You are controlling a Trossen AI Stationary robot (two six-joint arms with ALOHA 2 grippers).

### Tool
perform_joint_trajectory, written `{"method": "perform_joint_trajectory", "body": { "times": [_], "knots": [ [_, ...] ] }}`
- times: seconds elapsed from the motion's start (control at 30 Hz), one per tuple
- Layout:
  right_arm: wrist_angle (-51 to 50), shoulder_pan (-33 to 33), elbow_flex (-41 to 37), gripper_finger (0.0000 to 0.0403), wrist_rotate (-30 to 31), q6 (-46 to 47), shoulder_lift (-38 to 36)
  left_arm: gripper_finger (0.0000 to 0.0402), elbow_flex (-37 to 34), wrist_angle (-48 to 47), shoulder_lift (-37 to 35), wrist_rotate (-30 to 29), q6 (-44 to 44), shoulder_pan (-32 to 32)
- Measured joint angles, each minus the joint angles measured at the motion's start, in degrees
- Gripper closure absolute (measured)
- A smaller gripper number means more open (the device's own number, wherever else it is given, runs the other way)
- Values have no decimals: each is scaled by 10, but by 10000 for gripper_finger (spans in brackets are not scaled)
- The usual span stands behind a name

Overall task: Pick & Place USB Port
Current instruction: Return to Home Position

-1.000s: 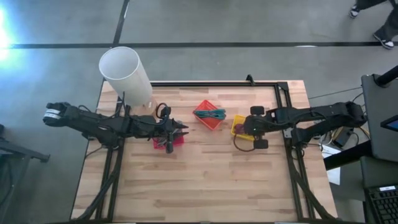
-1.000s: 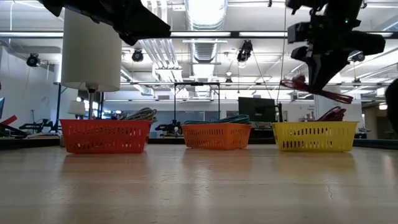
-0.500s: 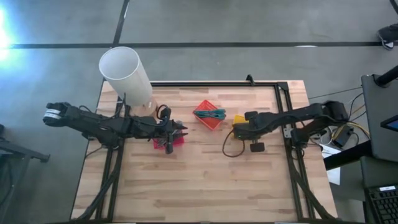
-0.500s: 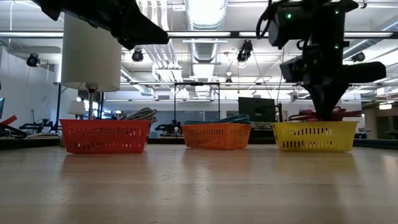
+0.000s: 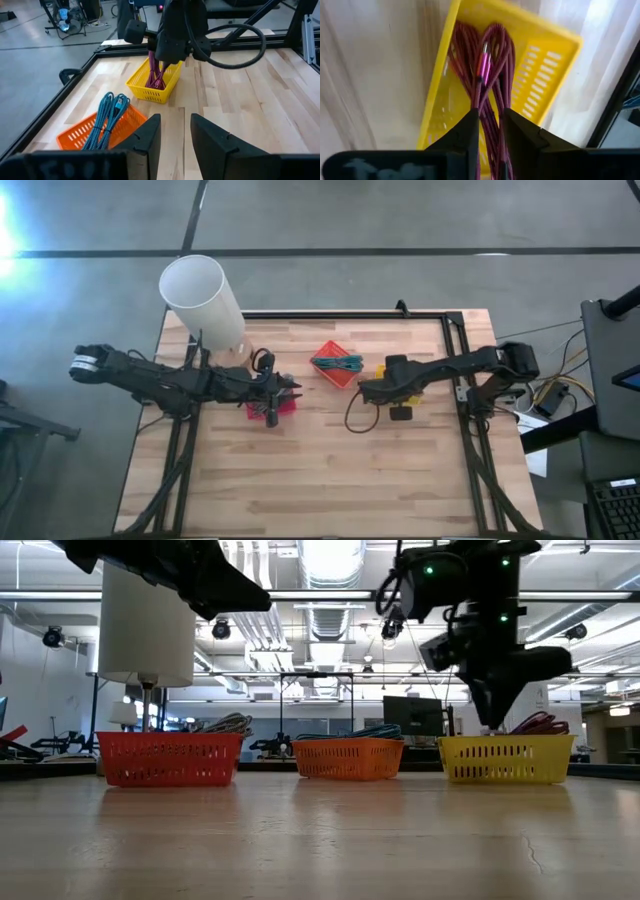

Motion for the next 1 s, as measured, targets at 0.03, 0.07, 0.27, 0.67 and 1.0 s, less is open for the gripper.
{"method": "perform_joint_trajectory", "body": {
  "times": [0.03,0.07,0.27,0.67,1.0],
  "knots": [
    [-1,0,8,314,0,2,5,293,0,0,0,0,0,0],
    [-3,0,16,310,0,2,10,293,0,0,0,0,0,0],
    [-11,1,88,298,-2,25,9,293,0,0,0,0,0,0],
    [286,5,40,325,-43,-34,-138,294,-1,-16,-63,-34,14,0],
    [482,0,-156,341,-188,-53,-307,294,-78,-49,-206,-62,21,-2]
  ]
}}
